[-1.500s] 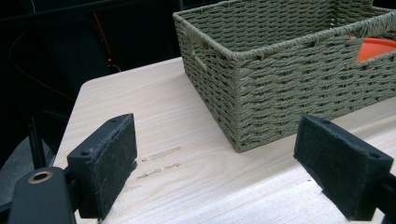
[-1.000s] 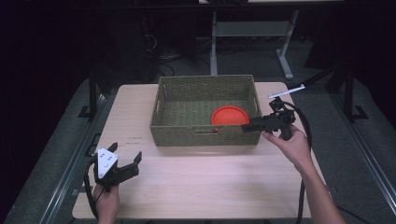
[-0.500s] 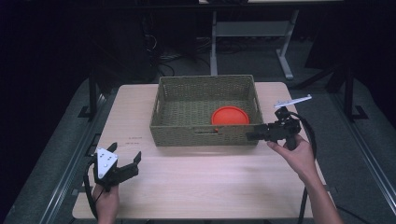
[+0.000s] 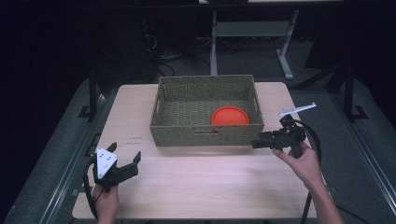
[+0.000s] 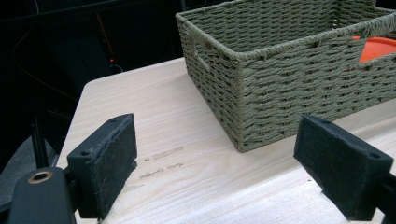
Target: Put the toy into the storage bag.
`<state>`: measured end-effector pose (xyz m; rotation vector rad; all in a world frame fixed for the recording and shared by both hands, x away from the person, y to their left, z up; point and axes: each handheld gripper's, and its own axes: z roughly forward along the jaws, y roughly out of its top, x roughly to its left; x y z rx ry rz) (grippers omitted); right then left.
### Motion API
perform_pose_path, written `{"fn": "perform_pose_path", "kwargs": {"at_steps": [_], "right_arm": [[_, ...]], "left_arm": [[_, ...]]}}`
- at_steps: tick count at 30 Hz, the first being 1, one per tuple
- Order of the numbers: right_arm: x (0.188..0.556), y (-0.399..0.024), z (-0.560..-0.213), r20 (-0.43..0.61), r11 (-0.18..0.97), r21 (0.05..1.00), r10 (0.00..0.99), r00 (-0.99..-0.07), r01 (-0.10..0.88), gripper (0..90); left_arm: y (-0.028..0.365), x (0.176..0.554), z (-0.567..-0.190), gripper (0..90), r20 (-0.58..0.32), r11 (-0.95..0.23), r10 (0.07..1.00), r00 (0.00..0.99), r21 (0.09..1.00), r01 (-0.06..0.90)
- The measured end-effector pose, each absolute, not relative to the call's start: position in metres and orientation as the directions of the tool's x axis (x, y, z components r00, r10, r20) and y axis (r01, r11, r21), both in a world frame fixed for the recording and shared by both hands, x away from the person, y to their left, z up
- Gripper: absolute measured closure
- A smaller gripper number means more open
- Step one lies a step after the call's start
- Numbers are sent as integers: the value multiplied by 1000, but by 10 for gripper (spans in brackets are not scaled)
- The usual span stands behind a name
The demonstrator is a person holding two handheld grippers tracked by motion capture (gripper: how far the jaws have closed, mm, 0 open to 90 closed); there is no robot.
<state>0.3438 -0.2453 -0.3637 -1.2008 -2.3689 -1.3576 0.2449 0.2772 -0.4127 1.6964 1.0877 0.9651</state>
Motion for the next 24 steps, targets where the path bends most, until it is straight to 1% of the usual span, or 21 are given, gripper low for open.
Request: {"fn": "perform_pose_path", "kwargs": {"at_steps": [18, 24], "right_arm": [[330, -265, -386, 502, 249, 638, 583, -639, 728, 254], [322, -275, -398, 533, 222, 622, 582, -614, 751, 254]], "left_arm": [[277, 245, -413, 127, 145, -231, 938, 315, 938, 258], [277, 245, -413, 128, 148, -236, 936, 319, 937, 257]]}}
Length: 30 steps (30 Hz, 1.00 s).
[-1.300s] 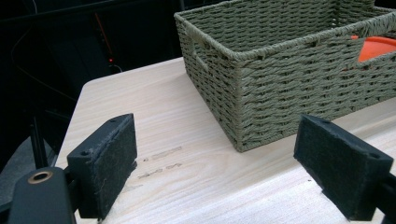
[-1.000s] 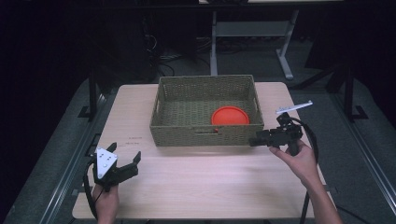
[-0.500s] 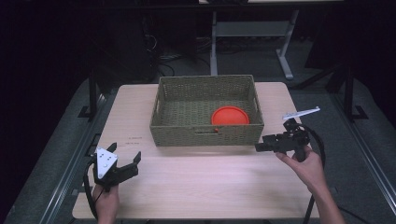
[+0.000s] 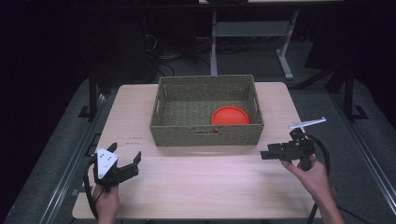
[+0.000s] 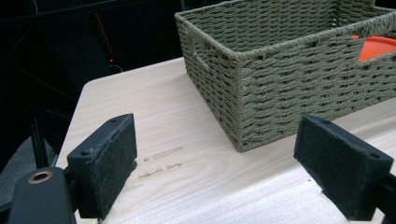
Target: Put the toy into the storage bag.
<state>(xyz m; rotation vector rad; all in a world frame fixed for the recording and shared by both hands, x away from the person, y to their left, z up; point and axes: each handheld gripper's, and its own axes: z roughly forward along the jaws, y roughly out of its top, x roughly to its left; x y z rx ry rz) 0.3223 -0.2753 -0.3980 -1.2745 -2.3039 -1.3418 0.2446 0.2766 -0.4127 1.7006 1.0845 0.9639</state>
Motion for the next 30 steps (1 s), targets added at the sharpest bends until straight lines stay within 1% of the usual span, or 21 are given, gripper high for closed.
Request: {"fn": "perform_pose_path", "kwargs": {"at_steps": [13, 22, 30], "right_arm": [[300, -300, -423, 567, 172, 601, 596, -568, 780, 254], [284, -310, -438, 584, 143, 590, 605, -542, 795, 252], [268, -317, -441, 578, 107, 623, 604, -549, 775, 250]], "left_arm": [[276, 244, -413, 127, 153, -241, 935, 319, 936, 258], [277, 245, -413, 127, 148, -237, 936, 319, 936, 262], [275, 245, -413, 127, 147, -237, 935, 322, 935, 262]]}}
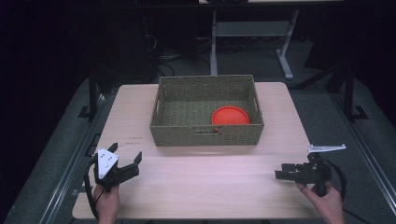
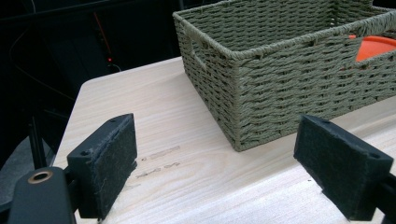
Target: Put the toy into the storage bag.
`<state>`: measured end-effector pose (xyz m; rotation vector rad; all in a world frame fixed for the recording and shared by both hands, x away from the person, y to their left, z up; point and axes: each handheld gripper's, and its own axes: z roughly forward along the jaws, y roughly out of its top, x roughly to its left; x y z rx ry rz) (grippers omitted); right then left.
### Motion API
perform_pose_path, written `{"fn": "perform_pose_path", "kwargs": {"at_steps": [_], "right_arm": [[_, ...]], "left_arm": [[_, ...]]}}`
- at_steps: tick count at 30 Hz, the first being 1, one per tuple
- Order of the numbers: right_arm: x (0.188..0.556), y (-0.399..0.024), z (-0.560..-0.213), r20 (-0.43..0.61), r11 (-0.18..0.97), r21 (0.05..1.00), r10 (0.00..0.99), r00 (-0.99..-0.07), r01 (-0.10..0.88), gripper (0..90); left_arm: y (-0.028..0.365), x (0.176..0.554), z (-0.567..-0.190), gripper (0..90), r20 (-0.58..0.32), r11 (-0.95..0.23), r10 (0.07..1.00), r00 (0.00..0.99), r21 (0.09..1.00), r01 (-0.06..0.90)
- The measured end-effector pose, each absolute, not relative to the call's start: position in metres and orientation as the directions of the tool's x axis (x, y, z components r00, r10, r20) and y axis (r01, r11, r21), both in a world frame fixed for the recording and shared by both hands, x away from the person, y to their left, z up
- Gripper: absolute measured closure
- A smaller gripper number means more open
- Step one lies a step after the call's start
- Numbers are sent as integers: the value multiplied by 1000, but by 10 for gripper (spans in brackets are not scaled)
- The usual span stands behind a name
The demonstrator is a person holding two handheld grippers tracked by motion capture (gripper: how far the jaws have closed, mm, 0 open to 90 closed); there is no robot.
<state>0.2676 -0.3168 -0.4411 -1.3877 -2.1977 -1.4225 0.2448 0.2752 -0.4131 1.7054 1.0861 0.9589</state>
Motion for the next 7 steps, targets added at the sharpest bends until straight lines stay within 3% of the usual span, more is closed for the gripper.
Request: {"fn": "perform_pose_path", "kwargs": {"at_steps": [7], "right_arm": [[259, -321, -454, 598, 42, 646, 593, -539, 763, 247]], "left_arm": [[275, 245, -413, 127, 149, -238, 937, 317, 935, 263]]}}
